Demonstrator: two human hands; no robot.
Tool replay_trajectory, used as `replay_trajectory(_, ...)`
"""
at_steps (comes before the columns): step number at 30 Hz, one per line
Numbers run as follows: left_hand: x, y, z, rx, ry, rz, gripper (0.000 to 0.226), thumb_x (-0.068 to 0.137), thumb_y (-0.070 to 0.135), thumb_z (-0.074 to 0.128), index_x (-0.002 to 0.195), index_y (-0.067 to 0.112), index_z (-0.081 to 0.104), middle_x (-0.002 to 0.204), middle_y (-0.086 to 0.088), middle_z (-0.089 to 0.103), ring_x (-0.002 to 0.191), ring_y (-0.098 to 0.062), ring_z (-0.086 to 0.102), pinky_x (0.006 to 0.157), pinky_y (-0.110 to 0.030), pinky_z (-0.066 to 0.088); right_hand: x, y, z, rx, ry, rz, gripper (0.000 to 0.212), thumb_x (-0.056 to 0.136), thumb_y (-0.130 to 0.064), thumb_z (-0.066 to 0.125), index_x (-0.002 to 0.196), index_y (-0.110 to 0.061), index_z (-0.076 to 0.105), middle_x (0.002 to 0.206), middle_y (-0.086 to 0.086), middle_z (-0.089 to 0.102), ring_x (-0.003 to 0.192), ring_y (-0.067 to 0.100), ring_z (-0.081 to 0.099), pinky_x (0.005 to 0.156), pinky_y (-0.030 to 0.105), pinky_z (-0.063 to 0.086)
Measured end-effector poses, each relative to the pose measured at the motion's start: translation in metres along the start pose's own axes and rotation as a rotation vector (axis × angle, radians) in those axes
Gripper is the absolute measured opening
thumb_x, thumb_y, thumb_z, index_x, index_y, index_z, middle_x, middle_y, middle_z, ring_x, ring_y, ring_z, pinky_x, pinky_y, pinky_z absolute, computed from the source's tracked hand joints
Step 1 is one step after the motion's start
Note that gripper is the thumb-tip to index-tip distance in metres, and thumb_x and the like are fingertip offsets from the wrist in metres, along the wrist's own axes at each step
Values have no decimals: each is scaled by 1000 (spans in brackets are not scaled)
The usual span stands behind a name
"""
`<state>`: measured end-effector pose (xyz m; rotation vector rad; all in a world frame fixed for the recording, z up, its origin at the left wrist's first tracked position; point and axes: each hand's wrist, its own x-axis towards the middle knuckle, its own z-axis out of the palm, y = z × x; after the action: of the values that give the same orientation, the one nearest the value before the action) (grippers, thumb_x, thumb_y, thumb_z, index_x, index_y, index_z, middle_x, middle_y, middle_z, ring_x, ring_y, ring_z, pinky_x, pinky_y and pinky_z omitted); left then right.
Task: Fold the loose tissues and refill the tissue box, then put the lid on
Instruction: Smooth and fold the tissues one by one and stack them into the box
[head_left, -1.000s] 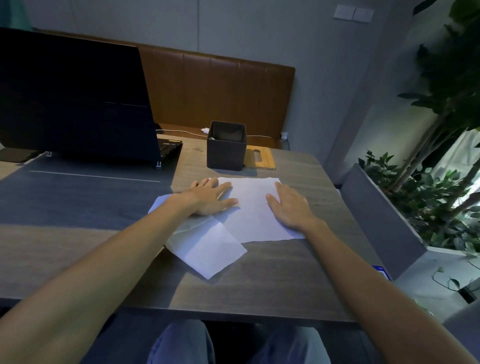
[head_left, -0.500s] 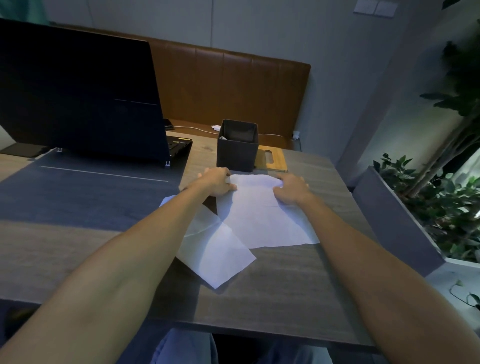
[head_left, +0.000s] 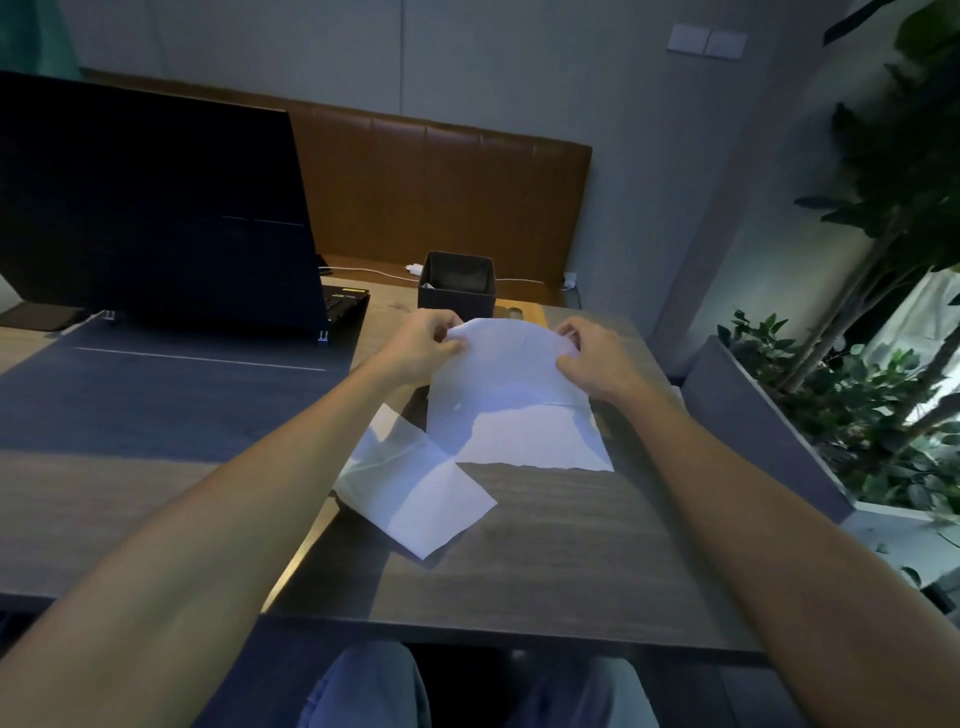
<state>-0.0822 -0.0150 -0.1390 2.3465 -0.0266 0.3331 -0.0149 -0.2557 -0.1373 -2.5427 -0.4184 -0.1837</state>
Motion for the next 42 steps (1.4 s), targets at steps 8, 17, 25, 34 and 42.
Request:
replay_trajectory(8, -38, -4, -6, 50, -170, 81, 7, 96, 17, 68, 93, 24, 69, 83, 7, 61, 83, -12, 58, 65, -19, 43, -46, -1, -17, -118, -214, -105, 16, 90, -17, 68, 103, -7, 69, 96, 14, 67, 83, 20, 60, 67, 21, 48)
replay_trajectory(17, -57, -24, -7, 315, -414, 111, 35, 95, 8, 53, 89, 35, 74, 107, 7, 67, 99, -15, 60, 89, -38, 57, -72, 3, -15, 0, -548, -41, 19, 81, -30, 59, 86, -21, 75, 103, -3, 67, 102, 19, 59, 90, 26, 52)
replay_trajectory(25, -46, -8, 3, 175, -329, 88, 30, 104, 8, 45, 103, 28, 68, 118, 2, 63, 107, -15, 59, 89, -27, 53, -61, 2, 3, -55, -290, -50, 23, 100, -29, 53, 100, -16, 72, 102, 1, 67, 96, 18, 60, 81, 25, 53)
replay_trajectory(34, -17, -8, 38, 419, -368, 31, 44, 98, 34, 59, 141, 32, 52, 146, -2, 48, 130, -27, 46, 105, -45, 45, -48, 18, 19, -257, -304, -14, 47, 92, -52, 60, 131, -25, 59, 134, -2, 57, 121, 22, 49, 103, 44, 46)
replay_trajectory(42, -6, -9, 49, 314, -337, -6, 8, 96, 31, 64, 102, 26, 68, 109, 1, 66, 100, -18, 59, 86, -32, 52, -39, 27, 17, -104, -255, -16, 4, 93, -27, 65, 94, -26, 68, 92, -8, 65, 94, 14, 60, 83, 32, 52)
